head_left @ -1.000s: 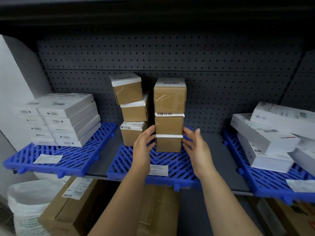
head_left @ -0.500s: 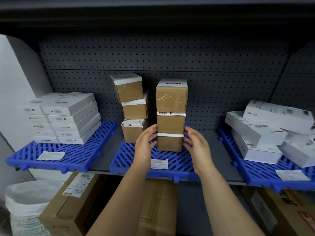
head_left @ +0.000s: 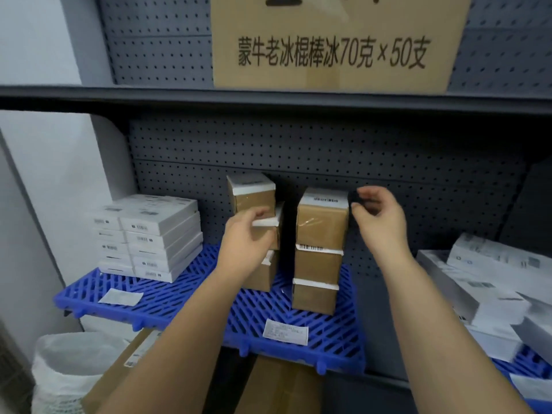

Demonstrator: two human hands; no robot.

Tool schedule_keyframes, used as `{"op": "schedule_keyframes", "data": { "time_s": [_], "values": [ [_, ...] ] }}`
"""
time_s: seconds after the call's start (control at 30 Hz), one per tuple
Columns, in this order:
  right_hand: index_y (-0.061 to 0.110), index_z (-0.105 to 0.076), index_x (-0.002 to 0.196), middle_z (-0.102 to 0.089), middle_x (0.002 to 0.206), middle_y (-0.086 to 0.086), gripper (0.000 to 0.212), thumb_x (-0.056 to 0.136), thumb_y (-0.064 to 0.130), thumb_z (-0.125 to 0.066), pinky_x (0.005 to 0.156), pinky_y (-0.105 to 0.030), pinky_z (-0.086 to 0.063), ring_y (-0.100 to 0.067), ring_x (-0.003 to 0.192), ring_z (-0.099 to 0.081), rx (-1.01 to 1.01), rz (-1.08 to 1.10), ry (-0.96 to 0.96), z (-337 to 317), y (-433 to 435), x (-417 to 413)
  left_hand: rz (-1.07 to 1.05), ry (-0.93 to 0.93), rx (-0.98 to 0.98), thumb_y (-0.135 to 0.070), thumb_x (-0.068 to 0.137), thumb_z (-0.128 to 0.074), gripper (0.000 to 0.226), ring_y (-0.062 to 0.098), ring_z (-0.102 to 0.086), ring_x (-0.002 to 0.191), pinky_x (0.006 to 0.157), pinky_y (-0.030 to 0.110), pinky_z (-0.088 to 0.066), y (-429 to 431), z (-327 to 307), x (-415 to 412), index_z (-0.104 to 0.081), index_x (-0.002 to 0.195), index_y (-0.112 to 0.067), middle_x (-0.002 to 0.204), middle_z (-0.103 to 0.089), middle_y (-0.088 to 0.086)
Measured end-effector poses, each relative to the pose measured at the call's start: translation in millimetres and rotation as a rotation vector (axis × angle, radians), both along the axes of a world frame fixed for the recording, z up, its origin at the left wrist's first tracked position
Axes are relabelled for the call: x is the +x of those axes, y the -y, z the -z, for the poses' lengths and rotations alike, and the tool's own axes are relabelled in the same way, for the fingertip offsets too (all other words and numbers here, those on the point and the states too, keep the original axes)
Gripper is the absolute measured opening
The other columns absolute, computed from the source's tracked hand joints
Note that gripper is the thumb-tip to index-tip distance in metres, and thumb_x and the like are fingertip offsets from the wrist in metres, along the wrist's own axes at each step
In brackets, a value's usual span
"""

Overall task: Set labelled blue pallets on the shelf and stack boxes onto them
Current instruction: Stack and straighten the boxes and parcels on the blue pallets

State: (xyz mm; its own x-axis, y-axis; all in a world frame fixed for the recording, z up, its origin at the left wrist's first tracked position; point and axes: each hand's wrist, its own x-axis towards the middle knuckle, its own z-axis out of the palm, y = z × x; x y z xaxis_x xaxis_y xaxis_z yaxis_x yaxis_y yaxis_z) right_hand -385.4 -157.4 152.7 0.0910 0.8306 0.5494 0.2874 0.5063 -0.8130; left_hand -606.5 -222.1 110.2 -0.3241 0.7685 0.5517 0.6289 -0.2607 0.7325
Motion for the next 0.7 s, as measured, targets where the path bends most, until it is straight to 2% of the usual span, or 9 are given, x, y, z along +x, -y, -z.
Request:
{"op": "schedule_keyframes", "data": {
  "time_s": [0.1, 0.17, 0.27, 0.37, 0.43, 0.53, 0.7],
  "values": [
    [0.025, -0.062, 0.115, -0.059, 0.12, 0.004, 0.028, 0.087, 0.022, -0.066, 0.094, -0.031, -0.044, -0.014, 0.117, -0.051, 0.111, -0.062, 0.256, -39.9, -6.8, -24.6, -0.131, -0.319, 0.051, -0.03, 0.085, -0.064, 0.044, 0.021, -0.044, 0.124, 0.102, 0.042, -0.04, -0.8, -35.3, -19.1, -0.057, 0.128, -0.028, 0.127, -0.058, -0.003],
    [0.025, -0.06, 0.118, -0.057, 0.123, 0.005, 0.031, 0.087, 0.024, -0.066, 0.09, -0.027, -0.041, -0.013, 0.116, -0.05, 0.173, -0.104, 0.438, -58.0, -4.5, -48.3, -0.227, -0.488, 0.036, -0.033, 0.083, -0.064, 0.048, 0.025, -0.043, 0.122, 0.099, 0.043, -0.039, -2.6, -55.1, -28.8, -0.056, 0.13, -0.027, 0.128, -0.057, 0.0],
    [0.025, -0.058, 0.121, -0.055, 0.126, 0.002, 0.037, 0.085, 0.024, -0.066, 0.093, -0.035, -0.046, -0.019, 0.116, -0.05, 0.262, -0.139, 0.667, -66.7, 1.1, -86.6, -0.328, -0.64, -0.069, -0.038, 0.081, -0.062, 0.057, 0.027, -0.04, 0.123, 0.095, 0.042, -0.035, -7.6, -70.7, -42.2, -0.05, 0.135, -0.027, 0.129, -0.053, 0.001],
    [0.026, -0.053, 0.128, -0.051, 0.132, -0.001, 0.046, 0.084, 0.024, -0.065, 0.097, -0.043, -0.043, -0.026, 0.123, -0.043, 0.264, -0.108, 0.885, -58.2, -0.2, -117.3, -0.357, -0.733, -0.15, -0.039, 0.082, -0.059, 0.061, 0.027, -0.037, 0.124, 0.095, 0.041, -0.033, -12.5, -73.7, -56.1, -0.044, 0.14, -0.028, 0.131, -0.048, 0.002],
    [0.026, -0.047, 0.135, -0.047, 0.137, -0.002, 0.053, 0.085, 0.024, -0.065, 0.101, -0.043, -0.041, -0.028, 0.127, -0.038, 0.214, -0.065, 0.931, -51.8, -3.9, -129.8, -0.352, -0.769, -0.168, -0.04, 0.082, -0.057, 0.061, 0.027, -0.036, 0.123, 0.095, 0.041, -0.031, -16.2, -70.3, -64.6, -0.043, 0.14, -0.028, 0.131, -0.047, 0.001],
    [0.028, -0.042, 0.14, -0.044, 0.141, -0.001, 0.059, 0.086, 0.024, -0.064, 0.101, -0.042, -0.041, -0.029, 0.128, -0.039, 0.145, -0.019, 0.845, -44.3, -9.4, -144.8, -0.354, -0.821, -0.153, -0.045, 0.082, -0.055, 0.061, 0.027, -0.039, 0.121, 0.096, 0.041, -0.032, -27.8, -60.0, -81.6, -0.044, 0.138, -0.027, 0.13, -0.049, 0.001],
    [0.029, -0.041, 0.14, -0.034, 0.147, 0.0, 0.062, 0.084, 0.029, -0.067, 0.1, -0.042, -0.043, -0.03, 0.128, -0.037, 0.044, 0.067, 0.836, -29.3, -19.9, -166.2, -0.321, -0.818, -0.174, -0.07, 0.078, -0.053, 0.077, 0.027, -0.041, 0.122, 0.097, 0.042, -0.035, -50.7, -44.5, -107.0, -0.042, 0.14, -0.026, 0.134, -0.049, 0.002]
  ]
}}
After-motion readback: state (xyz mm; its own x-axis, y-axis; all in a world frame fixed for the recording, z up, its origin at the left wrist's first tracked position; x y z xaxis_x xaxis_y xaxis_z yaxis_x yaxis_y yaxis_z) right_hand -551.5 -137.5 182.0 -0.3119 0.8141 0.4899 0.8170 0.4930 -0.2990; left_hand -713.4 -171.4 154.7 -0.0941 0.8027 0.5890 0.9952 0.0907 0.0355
